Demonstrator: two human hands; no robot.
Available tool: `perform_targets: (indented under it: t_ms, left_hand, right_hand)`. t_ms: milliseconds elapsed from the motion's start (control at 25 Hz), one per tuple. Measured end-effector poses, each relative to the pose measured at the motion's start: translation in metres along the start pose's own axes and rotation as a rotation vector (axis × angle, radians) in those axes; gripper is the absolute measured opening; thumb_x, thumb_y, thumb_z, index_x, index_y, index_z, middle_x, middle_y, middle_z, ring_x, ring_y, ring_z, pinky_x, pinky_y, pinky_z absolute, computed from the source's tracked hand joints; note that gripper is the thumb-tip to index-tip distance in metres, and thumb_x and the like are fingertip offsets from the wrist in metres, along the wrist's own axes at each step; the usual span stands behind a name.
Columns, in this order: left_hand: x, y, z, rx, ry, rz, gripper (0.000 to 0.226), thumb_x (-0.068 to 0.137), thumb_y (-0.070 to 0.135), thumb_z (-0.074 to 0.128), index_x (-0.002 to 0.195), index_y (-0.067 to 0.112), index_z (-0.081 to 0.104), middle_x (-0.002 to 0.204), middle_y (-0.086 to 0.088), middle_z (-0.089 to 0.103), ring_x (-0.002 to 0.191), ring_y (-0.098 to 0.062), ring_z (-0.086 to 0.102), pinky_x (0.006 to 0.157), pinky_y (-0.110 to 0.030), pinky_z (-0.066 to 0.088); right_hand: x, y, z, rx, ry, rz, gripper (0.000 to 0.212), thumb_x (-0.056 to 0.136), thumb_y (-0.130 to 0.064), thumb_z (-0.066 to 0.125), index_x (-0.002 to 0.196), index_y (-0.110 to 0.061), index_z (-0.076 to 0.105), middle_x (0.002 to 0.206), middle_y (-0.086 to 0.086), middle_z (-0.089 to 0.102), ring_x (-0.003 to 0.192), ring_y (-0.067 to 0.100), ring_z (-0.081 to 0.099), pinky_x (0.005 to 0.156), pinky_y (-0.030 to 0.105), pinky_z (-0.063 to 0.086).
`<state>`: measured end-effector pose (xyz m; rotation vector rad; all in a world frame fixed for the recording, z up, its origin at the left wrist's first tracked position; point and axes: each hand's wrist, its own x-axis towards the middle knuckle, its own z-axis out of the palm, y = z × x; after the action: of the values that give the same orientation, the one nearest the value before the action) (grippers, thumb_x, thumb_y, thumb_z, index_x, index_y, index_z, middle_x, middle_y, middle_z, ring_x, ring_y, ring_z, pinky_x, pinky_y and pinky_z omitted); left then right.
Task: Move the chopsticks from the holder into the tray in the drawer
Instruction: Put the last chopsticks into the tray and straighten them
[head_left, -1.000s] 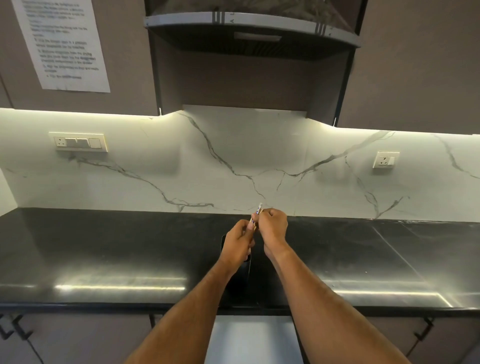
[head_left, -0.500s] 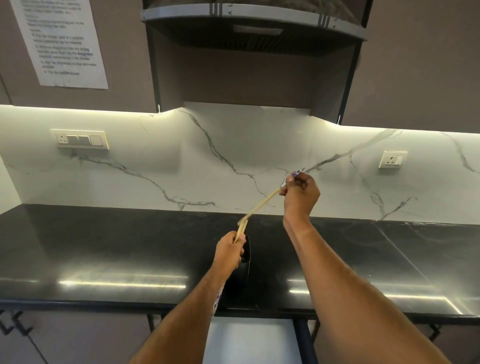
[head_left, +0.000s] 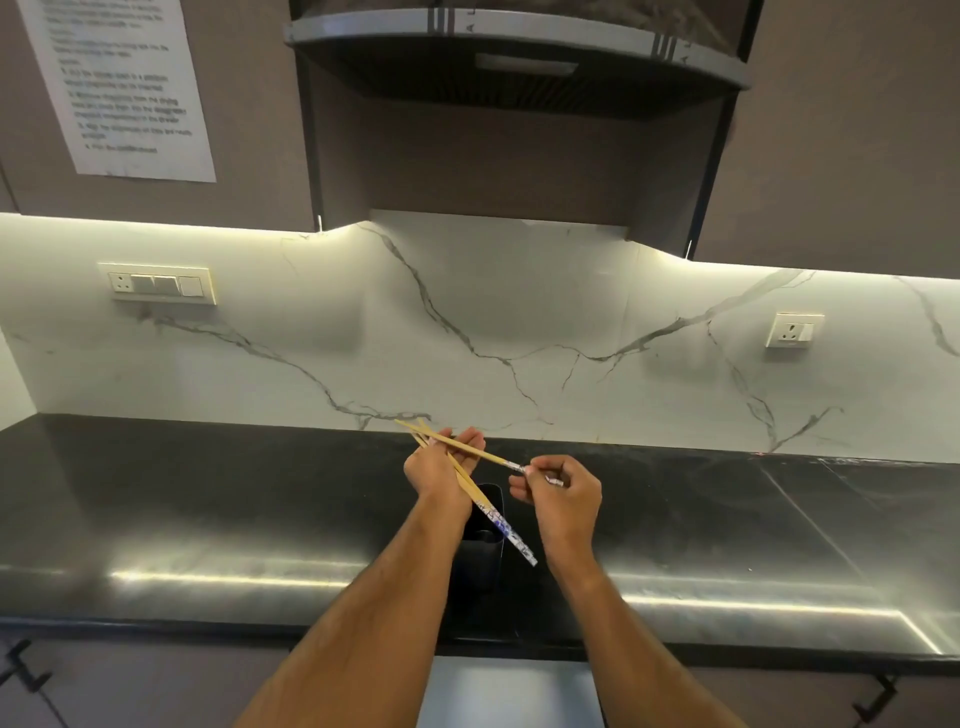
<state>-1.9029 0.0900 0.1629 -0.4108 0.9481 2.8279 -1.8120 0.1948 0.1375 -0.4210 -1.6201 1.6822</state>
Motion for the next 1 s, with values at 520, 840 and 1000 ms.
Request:
perform_targets:
  t_ms: [520,840,1000]
  left_hand:
    - [0.005,-0.006,-0.013,0.243,0.0,0.232,0.026,0.108,0.021,0.042,0.106,0.008,0.064,0.069,-0.003,0.059,0.054,-0.013,0.056,0.056,-0.031,0.052]
    - [0.002,-0.01,-0.019,0.391,-0.14,0.304,0.018,0.105,0.019,0.048,0.111,0.009,0.063,0.073,-0.003,0.062,0.063,-0.016,0.062,0.063,-0.033,0.057]
    - [0.002,-0.005,-0.025,0.373,-0.132,0.277,0.018,0.106,0.017,0.048,0.109,0.008,0.063,0.071,-0.003,0.063,0.064,-0.017,0.064,0.063,-0.032,0.059]
  right_hand:
    - [-0.013,0.033,-0.011,-0.08,-0.279,0.816,0.039,0.102,-0.037,0.057,0.106,0.0,0.07,0.093,0.02,0.078,0.089,0.033,0.077,0.08,0.047,0.064]
    - [-0.01,0.016,0.017,0.178,-0.257,0.934,0.04,0.107,-0.032,0.045,0.117,0.002,0.062,0.112,0.023,0.069,0.096,0.029,0.069,0.086,0.044,0.06]
    - [-0.017,0.009,0.018,-0.353,-0.485,0.471,0.025,0.102,-0.036,0.056,0.102,-0.017,0.072,0.089,0.003,0.074,0.078,0.014,0.068,0.073,0.032,0.06]
